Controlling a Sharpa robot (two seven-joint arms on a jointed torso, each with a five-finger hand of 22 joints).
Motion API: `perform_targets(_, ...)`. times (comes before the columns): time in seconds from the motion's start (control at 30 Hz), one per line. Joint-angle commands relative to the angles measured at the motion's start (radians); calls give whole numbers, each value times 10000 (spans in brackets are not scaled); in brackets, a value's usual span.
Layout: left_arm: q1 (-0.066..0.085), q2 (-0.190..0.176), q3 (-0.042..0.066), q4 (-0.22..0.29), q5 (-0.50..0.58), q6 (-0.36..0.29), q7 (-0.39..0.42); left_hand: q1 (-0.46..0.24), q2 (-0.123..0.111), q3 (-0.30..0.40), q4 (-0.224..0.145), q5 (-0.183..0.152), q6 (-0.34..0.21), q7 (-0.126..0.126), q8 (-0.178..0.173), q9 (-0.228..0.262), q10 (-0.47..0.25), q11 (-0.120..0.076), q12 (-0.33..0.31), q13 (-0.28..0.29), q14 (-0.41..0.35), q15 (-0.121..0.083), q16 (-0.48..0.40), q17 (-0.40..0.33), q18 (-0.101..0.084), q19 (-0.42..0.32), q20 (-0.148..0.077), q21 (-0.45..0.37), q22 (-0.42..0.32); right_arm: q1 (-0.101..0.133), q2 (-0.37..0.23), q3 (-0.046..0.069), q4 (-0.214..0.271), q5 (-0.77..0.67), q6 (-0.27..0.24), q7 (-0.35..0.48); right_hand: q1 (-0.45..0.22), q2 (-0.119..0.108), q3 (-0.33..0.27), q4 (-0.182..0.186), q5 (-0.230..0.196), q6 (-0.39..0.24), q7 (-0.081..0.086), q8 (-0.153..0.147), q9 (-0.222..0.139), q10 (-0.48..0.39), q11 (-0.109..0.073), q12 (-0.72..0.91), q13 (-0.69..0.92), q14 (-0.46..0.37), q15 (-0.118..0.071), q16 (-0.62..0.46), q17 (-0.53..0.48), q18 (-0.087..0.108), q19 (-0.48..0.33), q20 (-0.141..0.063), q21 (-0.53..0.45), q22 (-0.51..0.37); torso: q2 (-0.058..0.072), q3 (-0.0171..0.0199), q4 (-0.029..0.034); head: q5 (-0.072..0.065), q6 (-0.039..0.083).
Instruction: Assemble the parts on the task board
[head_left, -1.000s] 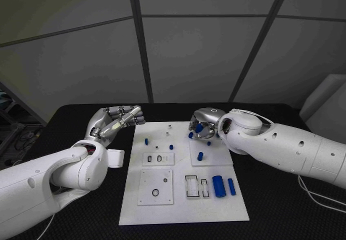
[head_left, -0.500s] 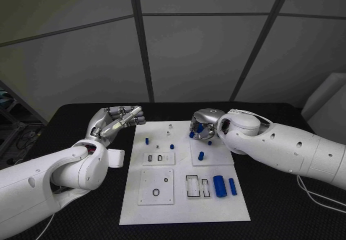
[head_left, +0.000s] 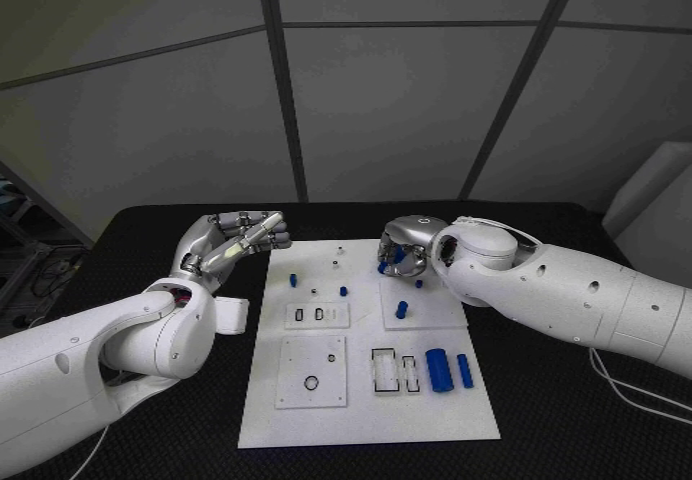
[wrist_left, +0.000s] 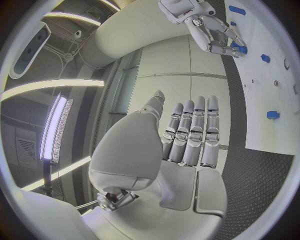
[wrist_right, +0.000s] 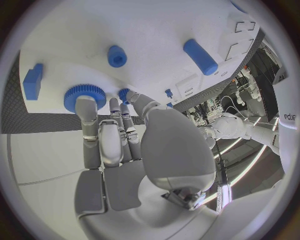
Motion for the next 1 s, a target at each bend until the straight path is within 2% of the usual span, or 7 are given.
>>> perform_targets(0.03, 17, -2, 9, 9, -59, 174, -33, -112, 17, -33, -30, -23, 3, 49, -36, -16, -68, 34, -52, -13, -64, 0, -39, -12, -11, 52, 47, -20, -9, 21, 44, 8, -22, 91, 91, 60, 0, 84, 55, 6, 62, 100, 0, 0, 16, 56, -8, 41, 7, 451, -57, 45, 38, -95, 48, -28, 64, 13, 12, 4, 6, 3, -19)
perform_targets(0.5, 20, 0, 10, -6, -59, 211, -109, -109, 25, -32, -42, -22, -8, 55, -52, -17, -83, 40, -69, -13, -67, 5, -53, -12, -11, 52, 50, -23, -15, 21, 169, 6, -132, 201, 276, 106, 9, 72, 146, 28, 72, 135, 8, 4, 18, 111, -10, 13, 1, 450, -65, 97, 91, -97, 31, -39, 117, 48, 24, 10, 0, 11, -48)
perform_targets(0.63, 22, -6, 10, -4, -59, 224, -132, -105, 29, -30, -48, -21, -13, 58, -60, -17, -91, 43, -76, -13, -67, 6, -59, -12, -10, 52, 51, -24, -17, 21, 182, 6, -136, 208, 223, 155, 93, 175, 311, 33, 64, 457, -31, 132, 70, 370, -67, 79, 34, 445, -103, 154, 139, -99, 15, -62, 203, 125, 27, 13, -3, 13, -40)
perform_targets(0.77, 24, -12, 10, -9, -59, 228, -152, -100, 47, -23, -54, -19, -18, 62, -70, -17, -100, 47, -87, -12, -61, 7, -64, -10, -9, 55, 53, -25, -20, 21, 183, 6, -120, 212, -199, 276, 304, 404, 582, -48, -286, 878, -136, 298, 129, 744, -197, 193, 91, 453, -208, 241, 246, -111, 32, -140, 345, 278, 32, 16, -2, 19, -36)
perform_targets(1.0, 26, -35, 10, -17, -59, 242, -178, -100, 49, -22, -55, -18, -19, 62, -72, -17, -102, 47, -89, -12, -60, 7, -65, -10, -9, 55, 53, -25, -20, 20, 159, 7, 12, 217, -1365, 464, 489, 421, 758, -228, -207, 1064, -129, 349, 141, 938, -239, 201, 117, 452, -260, 295, 302, -135, 75, -202, 500, 450, 33, 17, -1, 42, -4)
